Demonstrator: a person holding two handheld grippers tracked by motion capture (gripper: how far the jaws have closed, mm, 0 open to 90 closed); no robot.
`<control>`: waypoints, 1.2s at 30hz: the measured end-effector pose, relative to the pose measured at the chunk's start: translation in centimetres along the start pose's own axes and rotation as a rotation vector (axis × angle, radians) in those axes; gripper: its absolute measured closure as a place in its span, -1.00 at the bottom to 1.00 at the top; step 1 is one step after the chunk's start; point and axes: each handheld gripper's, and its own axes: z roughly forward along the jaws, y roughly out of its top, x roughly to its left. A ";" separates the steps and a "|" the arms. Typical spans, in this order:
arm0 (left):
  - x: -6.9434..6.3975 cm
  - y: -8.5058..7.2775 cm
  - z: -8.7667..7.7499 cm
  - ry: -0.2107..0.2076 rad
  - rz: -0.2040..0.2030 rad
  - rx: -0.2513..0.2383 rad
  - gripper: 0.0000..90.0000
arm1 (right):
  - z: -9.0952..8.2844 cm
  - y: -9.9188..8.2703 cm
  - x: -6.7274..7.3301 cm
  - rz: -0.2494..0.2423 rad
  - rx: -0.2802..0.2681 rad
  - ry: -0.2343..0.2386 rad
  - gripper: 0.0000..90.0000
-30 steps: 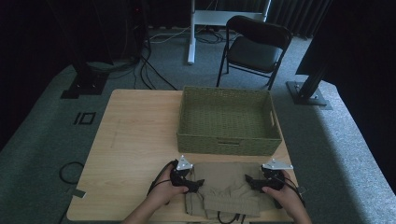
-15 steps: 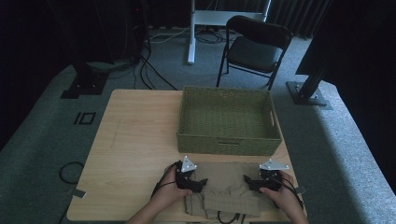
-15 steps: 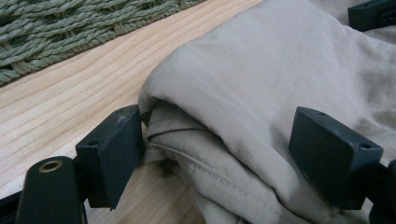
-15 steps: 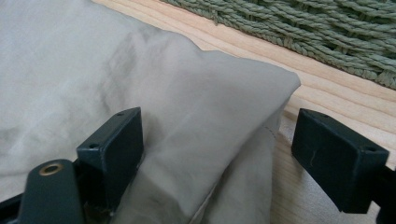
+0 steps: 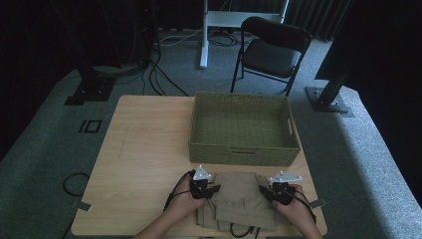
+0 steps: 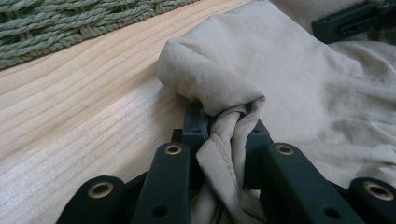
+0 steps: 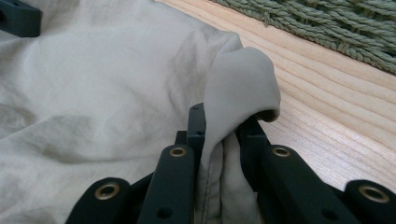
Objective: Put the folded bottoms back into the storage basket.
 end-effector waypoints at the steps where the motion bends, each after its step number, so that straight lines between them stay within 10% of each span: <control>1: 0.0 0.1 -0.1 -0.002 0.012 0.000 0.77 | 0.0 0.1 0.0 0.006 0.004 -0.002 0.79; 36: -0.6 5.3 -5.2 -0.022 0.084 -0.178 0.80 | -6.0 4.7 -0.4 0.043 -0.196 0.065 0.82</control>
